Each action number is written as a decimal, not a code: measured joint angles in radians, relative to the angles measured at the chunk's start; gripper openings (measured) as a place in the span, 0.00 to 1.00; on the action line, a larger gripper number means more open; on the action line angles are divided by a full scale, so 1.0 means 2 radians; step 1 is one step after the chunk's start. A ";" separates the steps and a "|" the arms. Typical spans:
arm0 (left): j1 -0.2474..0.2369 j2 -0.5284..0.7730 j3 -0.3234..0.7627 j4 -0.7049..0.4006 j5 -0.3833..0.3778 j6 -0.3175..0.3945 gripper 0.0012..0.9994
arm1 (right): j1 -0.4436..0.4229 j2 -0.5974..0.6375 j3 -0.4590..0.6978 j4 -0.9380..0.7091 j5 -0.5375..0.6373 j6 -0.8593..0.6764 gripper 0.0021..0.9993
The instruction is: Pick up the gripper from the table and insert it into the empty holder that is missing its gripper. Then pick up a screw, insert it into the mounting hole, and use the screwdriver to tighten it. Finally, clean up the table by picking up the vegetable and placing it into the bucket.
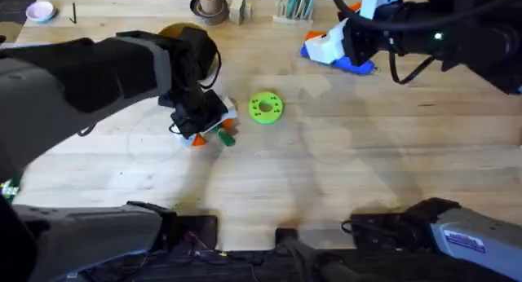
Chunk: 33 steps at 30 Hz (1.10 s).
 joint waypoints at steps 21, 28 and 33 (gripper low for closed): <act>0.000 -0.130 0.002 0.022 -0.019 0.012 0.01 | 0.000 0.000 0.000 0.000 0.000 0.000 0.78; 0.000 -0.196 0.006 0.125 -0.117 0.018 0.01 | 0.000 0.000 0.000 0.000 0.000 0.000 0.78; 0.000 -0.189 0.007 0.186 -0.201 0.019 0.01 | 0.000 0.000 0.000 0.000 0.000 0.000 0.78</act>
